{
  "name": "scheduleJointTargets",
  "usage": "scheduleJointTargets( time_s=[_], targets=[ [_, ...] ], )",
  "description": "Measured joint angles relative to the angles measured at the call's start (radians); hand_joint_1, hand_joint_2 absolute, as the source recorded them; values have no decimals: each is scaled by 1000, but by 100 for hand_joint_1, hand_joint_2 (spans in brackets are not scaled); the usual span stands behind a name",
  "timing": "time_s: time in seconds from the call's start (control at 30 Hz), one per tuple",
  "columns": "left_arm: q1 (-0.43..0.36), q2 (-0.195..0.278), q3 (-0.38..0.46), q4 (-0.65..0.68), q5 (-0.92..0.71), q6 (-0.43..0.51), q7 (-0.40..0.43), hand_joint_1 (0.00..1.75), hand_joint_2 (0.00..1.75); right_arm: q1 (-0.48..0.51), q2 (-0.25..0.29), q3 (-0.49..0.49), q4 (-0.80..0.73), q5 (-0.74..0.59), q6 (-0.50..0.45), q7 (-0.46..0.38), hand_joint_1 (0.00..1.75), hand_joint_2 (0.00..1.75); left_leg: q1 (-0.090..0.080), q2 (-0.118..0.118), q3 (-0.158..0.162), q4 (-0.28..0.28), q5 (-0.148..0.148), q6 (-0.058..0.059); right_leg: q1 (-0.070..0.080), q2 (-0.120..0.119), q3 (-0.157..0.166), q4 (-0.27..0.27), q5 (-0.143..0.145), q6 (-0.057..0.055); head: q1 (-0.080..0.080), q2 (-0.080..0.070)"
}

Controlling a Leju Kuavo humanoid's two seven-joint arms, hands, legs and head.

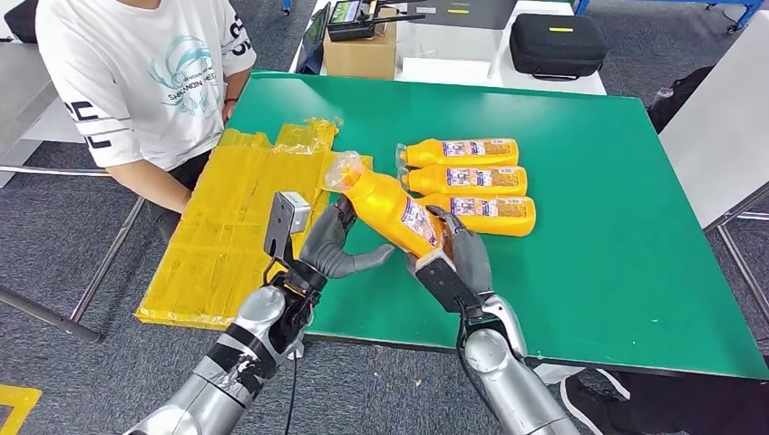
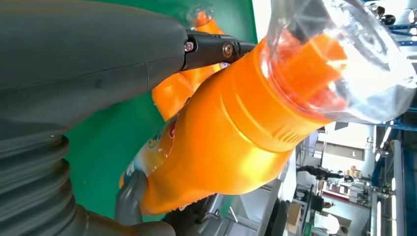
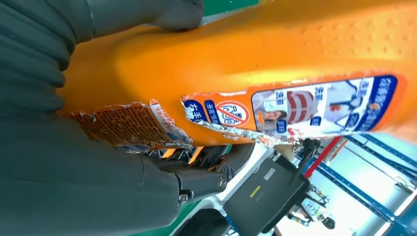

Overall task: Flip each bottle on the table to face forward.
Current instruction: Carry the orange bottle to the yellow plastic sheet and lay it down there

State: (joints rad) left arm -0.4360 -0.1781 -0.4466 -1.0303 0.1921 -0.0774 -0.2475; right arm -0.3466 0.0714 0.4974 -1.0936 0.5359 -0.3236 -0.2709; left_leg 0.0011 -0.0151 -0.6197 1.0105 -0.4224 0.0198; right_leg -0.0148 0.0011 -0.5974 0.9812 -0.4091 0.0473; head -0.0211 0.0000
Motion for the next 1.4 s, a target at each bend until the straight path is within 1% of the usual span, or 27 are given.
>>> scheduleJointTargets(
  time_s=[0.13,0.23,0.37,0.6,0.63,0.77,0.83,1.0,1.13,1.4],
  targets=[
    [-8,0,-13,2,31,-17,11,0,175,-18,-1,11,26,8,17,-1,175,175,0,0,0,0,0,0,0,0,0,0,0,0,0,0],
    [-16,0,-24,2,55,-23,29,0,175,-42,-2,29,59,39,28,-1,175,175,0,0,0,0,0,0,0,0,0,0,0,0,0,0],
    [-30,-1,-45,2,68,-24,52,0,175,-75,5,64,112,90,21,0,175,175,0,0,0,0,0,0,0,0,0,0,0,0,0,0],
    [-55,-2,-55,11,98,-20,70,0,175,-108,26,111,166,116,10,-4,175,175,0,0,0,0,0,0,0,0,0,0,0,0,0,0],
    [-57,-2,-56,13,102,-20,73,3,175,-110,28,118,170,121,7,-4,175,175,0,0,0,0,0,0,0,0,0,0,0,0,0,0],
    [-58,-3,-61,17,111,-19,72,168,175,-114,35,139,182,123,-5,-2,175,175,0,0,0,0,0,0,0,0,0,0,0,0,0,0],
    [-58,-3,-62,17,112,-15,68,175,175,-115,36,142,187,119,-10,-1,175,175,0,0,0,0,0,0,0,0,0,0,0,0,0,0],
    [-57,-3,-61,16,143,-6,53,175,175,-116,37,146,191,87,-13,-5,175,175,0,0,0,0,0,0,0,0,0,0,0,0,0,0],
    [-49,-3,-54,9,179,10,39,175,175,-115,38,148,189,73,-20,-9,0,175,0,0,0,0,0,0,0,0,0,0,0,0,0,0],
    [-34,-1,-8,-20,207,65,1,175,175,-69,45,121,127,-2,-87,-2,0,175,0,0,-1,0,0,0,0,0,-1,0,0,0,0,0]
  ],
)
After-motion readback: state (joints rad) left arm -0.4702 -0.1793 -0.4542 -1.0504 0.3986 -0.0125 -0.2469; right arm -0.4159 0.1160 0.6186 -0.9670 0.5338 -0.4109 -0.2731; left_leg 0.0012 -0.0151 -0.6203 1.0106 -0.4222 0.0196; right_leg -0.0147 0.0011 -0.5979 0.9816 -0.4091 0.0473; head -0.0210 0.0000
